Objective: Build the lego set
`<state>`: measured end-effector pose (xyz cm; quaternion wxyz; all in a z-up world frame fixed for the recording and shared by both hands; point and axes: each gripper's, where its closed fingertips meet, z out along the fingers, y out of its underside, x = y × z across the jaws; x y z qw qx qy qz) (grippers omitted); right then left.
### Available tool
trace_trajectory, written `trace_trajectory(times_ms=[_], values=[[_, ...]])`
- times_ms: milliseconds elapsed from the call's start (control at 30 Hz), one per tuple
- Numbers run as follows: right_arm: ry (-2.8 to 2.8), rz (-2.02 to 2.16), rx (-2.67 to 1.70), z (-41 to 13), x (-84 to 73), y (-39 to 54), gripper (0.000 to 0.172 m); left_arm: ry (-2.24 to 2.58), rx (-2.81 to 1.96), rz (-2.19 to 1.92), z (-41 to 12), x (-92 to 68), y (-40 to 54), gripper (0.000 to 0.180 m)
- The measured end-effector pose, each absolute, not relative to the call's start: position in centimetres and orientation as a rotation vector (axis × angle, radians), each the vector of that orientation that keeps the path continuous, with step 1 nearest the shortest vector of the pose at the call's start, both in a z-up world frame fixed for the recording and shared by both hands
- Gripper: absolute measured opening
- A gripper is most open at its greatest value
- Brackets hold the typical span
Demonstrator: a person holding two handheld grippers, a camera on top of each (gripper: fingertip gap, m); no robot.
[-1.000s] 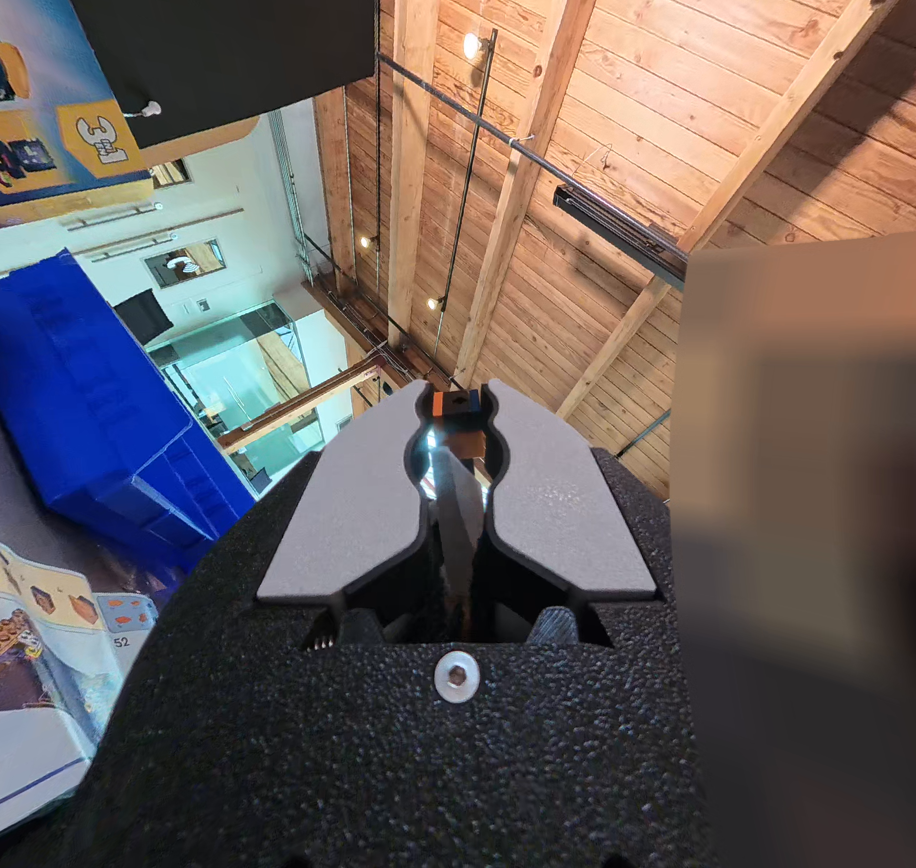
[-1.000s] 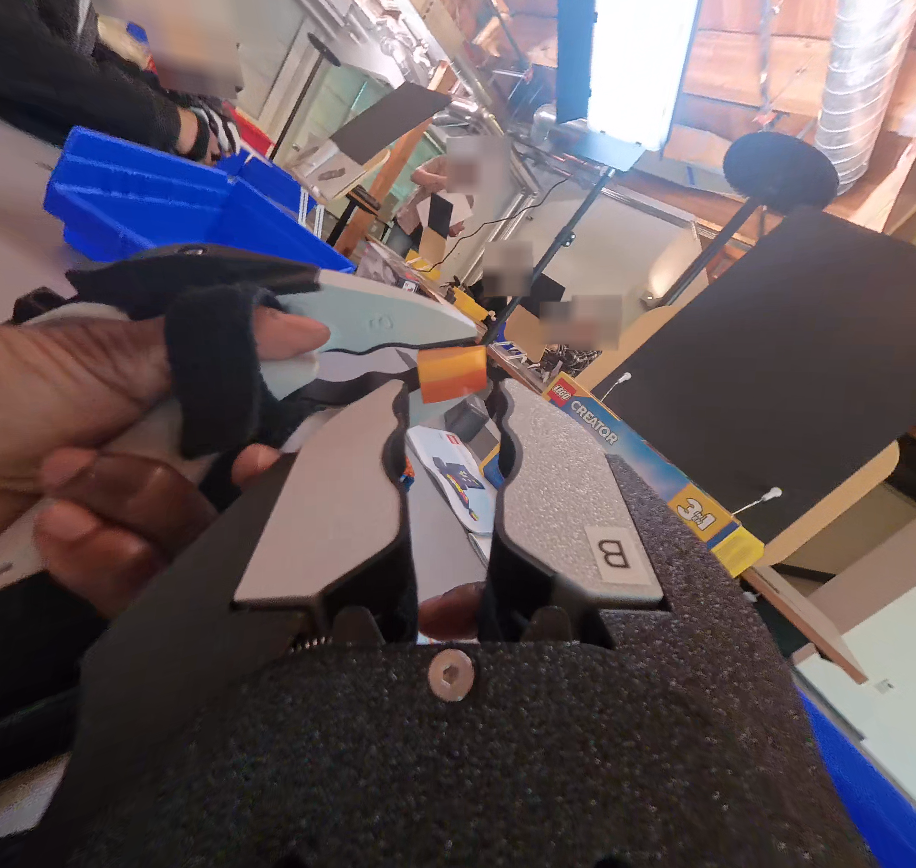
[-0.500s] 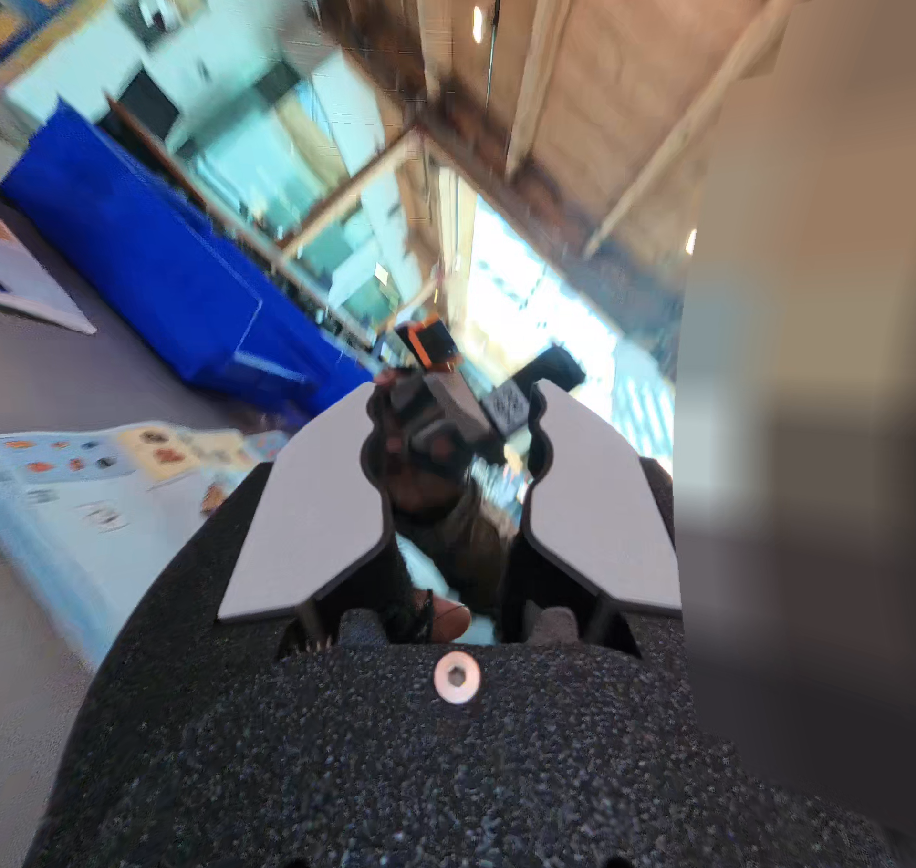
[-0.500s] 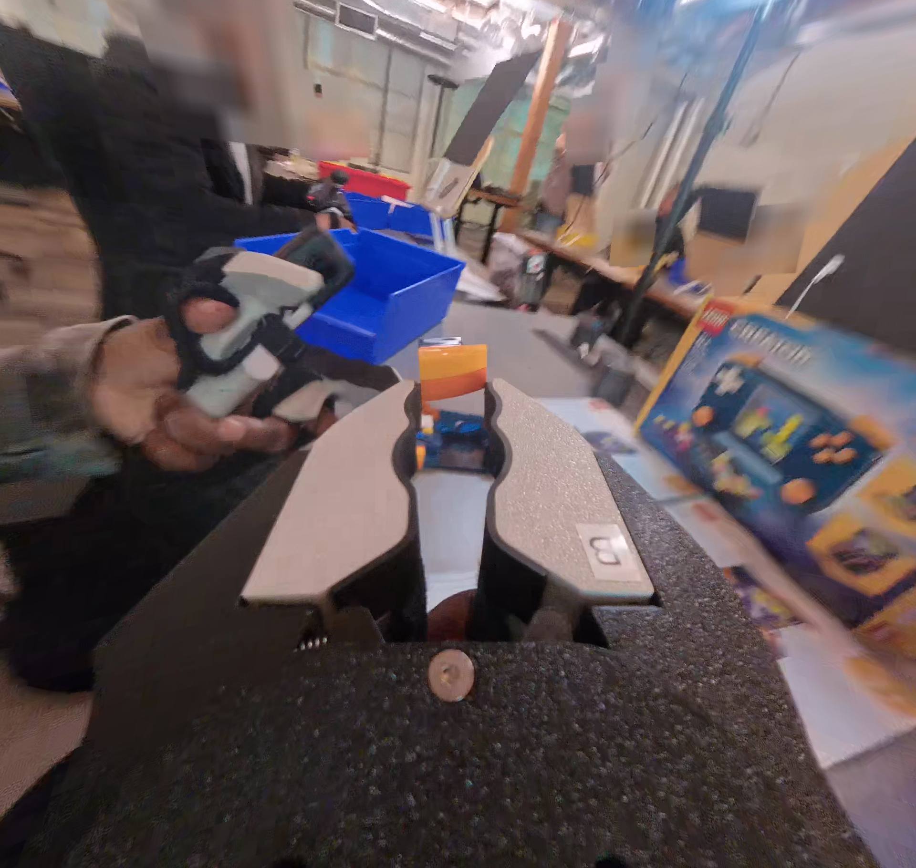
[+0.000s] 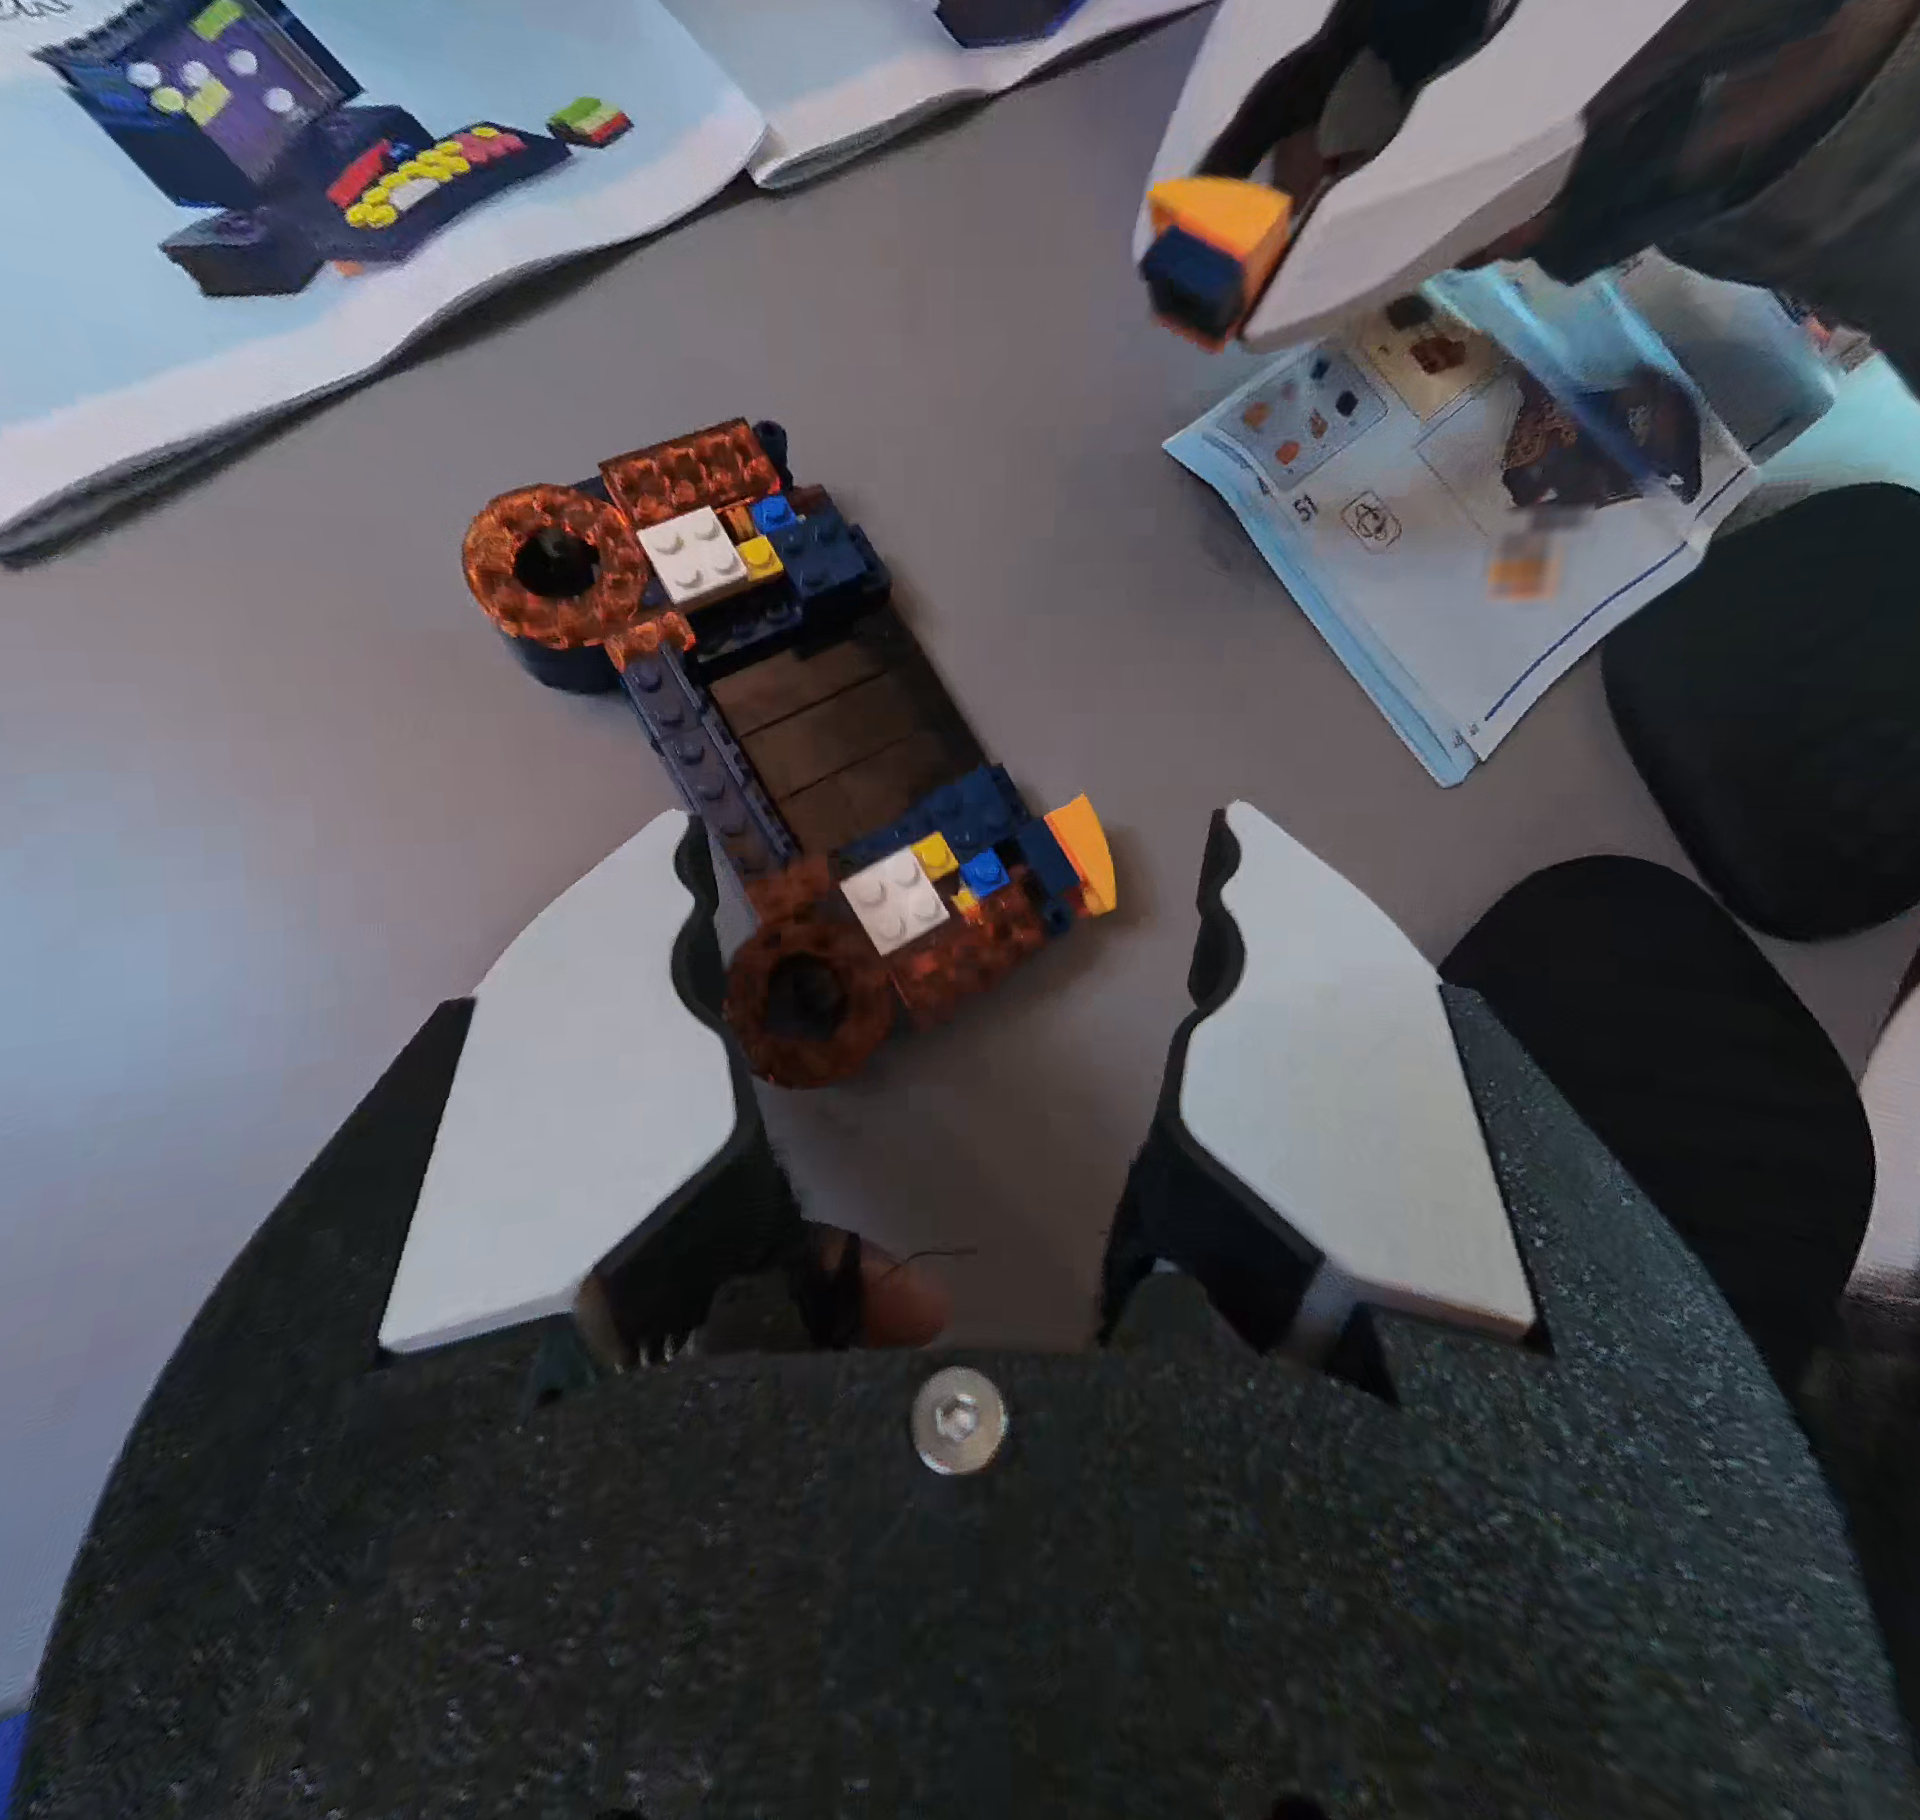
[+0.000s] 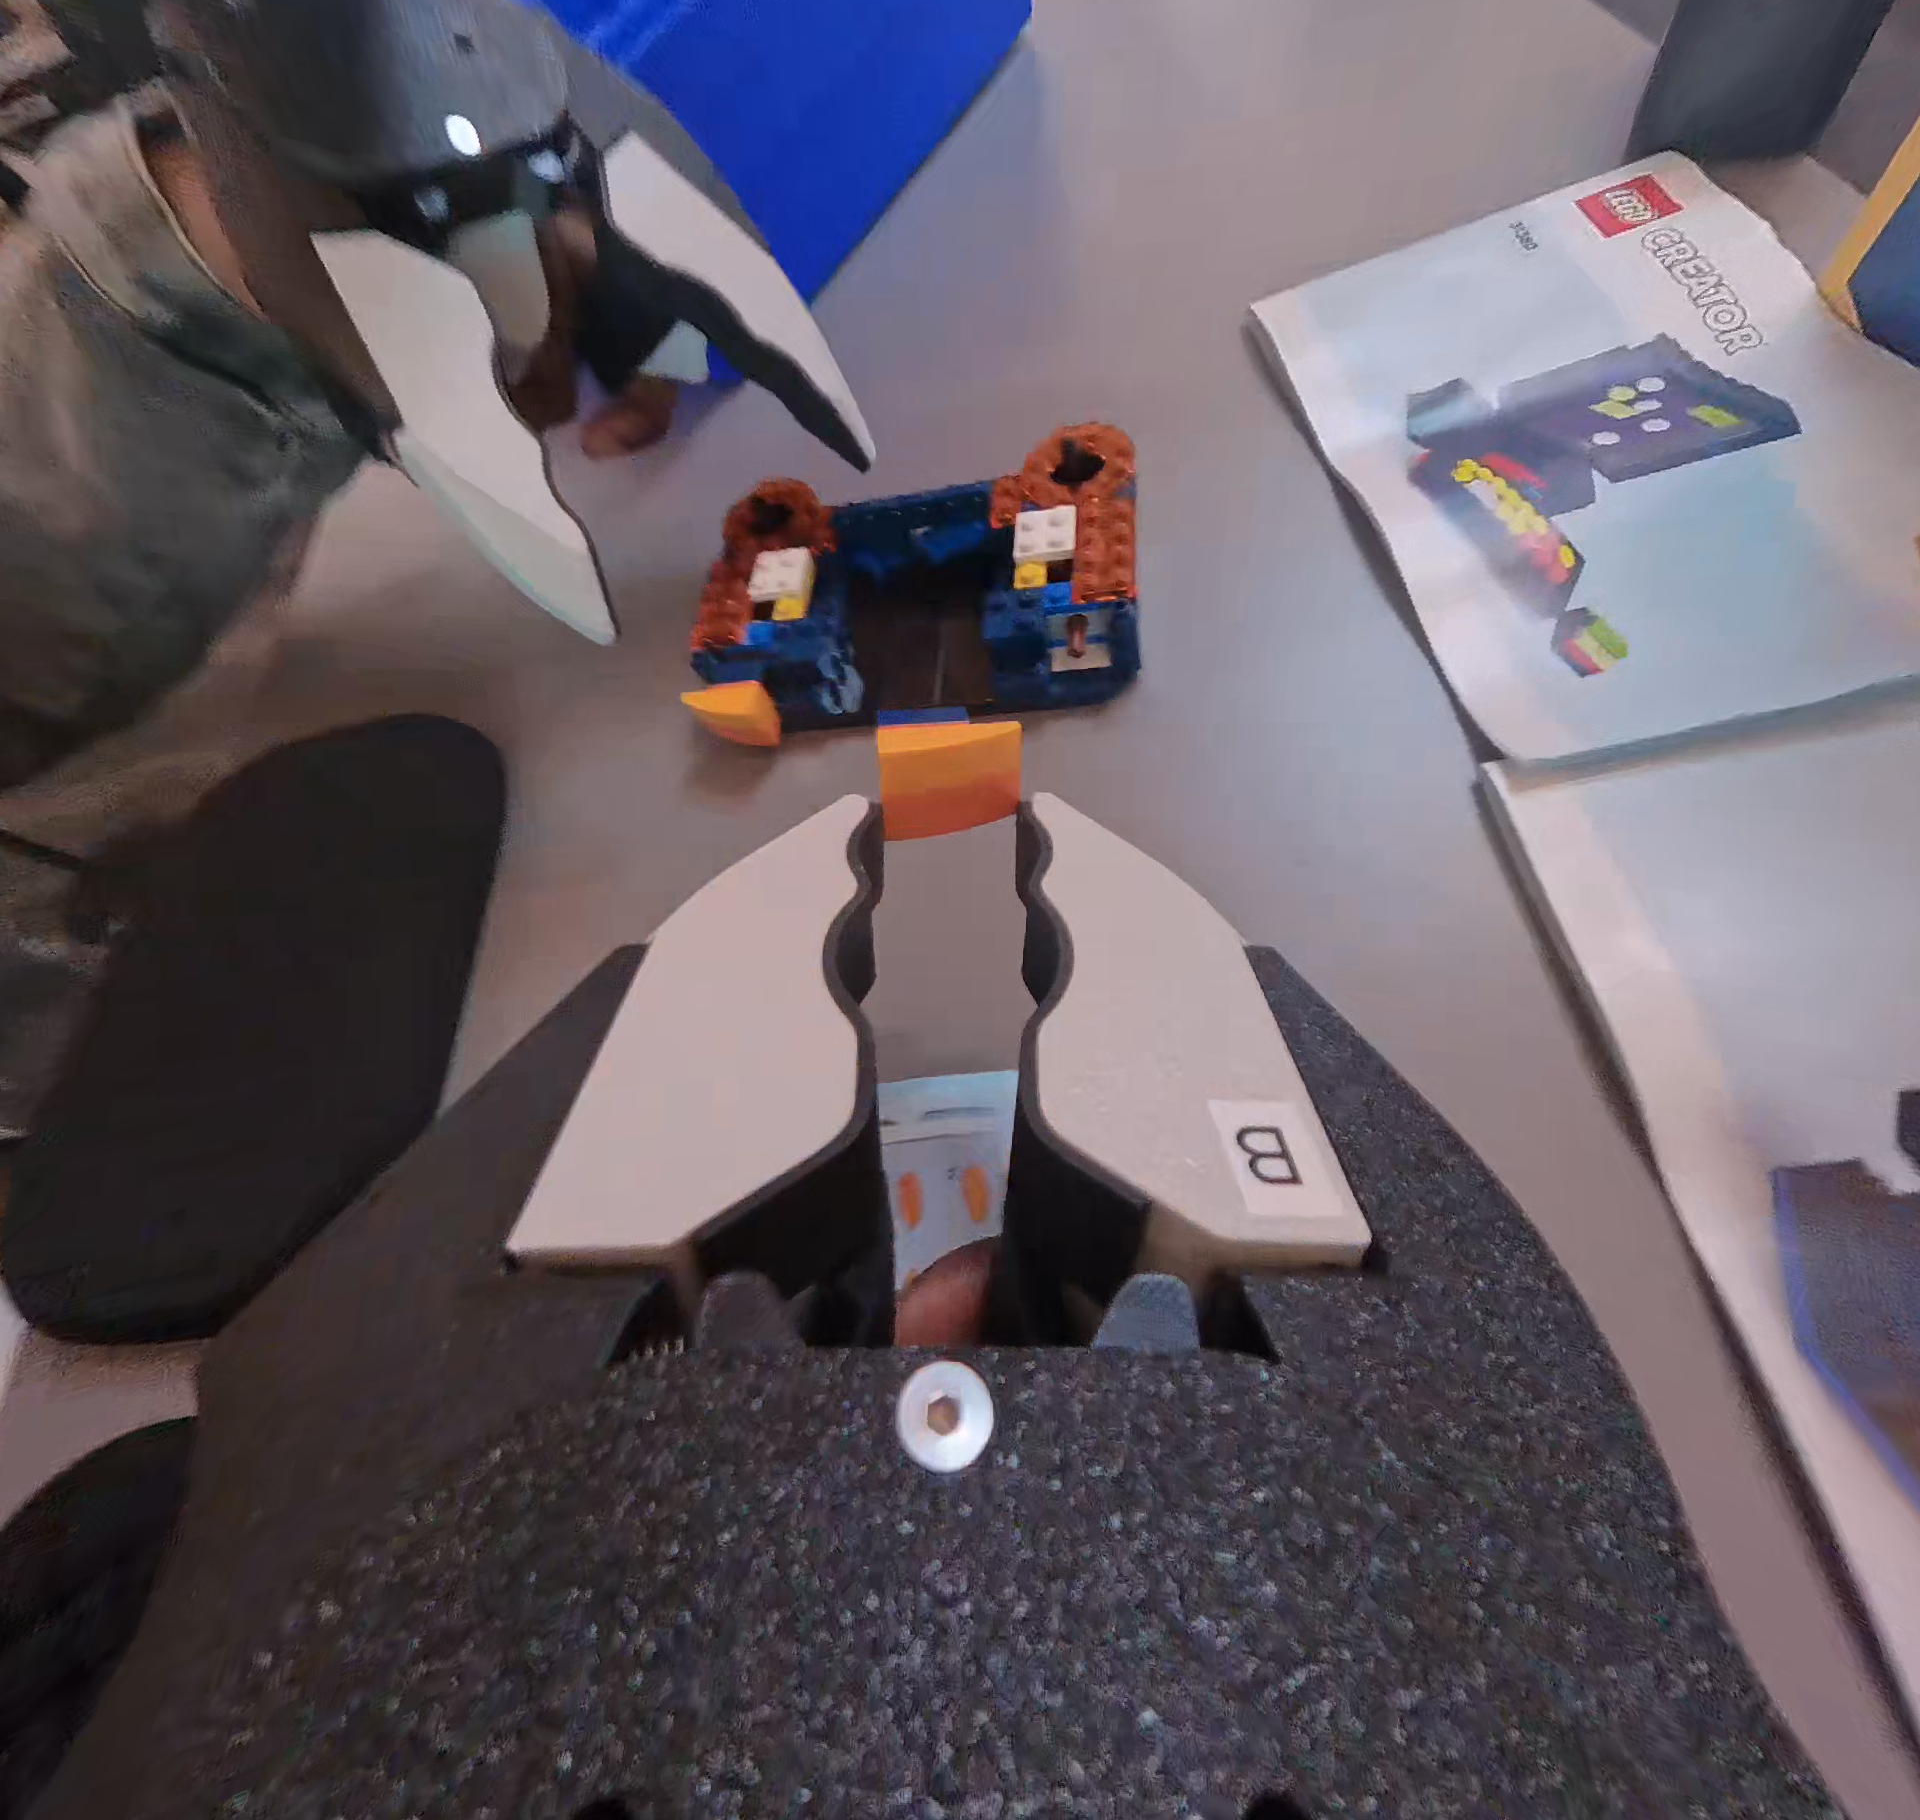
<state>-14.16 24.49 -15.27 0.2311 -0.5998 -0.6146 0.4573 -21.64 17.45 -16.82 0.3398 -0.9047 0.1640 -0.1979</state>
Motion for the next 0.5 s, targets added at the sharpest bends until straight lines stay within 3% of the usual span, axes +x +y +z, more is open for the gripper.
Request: trace_trajectory(times_ms=[300,433,500], values=[[-1.768,1.183,-1.599,-17.3,-16.2,26.0,0.024,0.508,-2.535,-0.694,-18.3,-21.5,18.7,0.083],[-1.664,1.426,-1.396,-14.3,-15.7,24.9,0.024,0.489,-2.507,-0.759,-17.9,-19.5,16.5,0.074],[-1.558,1.633,-1.183,-11.1,-14.8,23.6,0.023,0.471,-2.384,-0.636,-16.2,-19.3,17.0,0.062]])
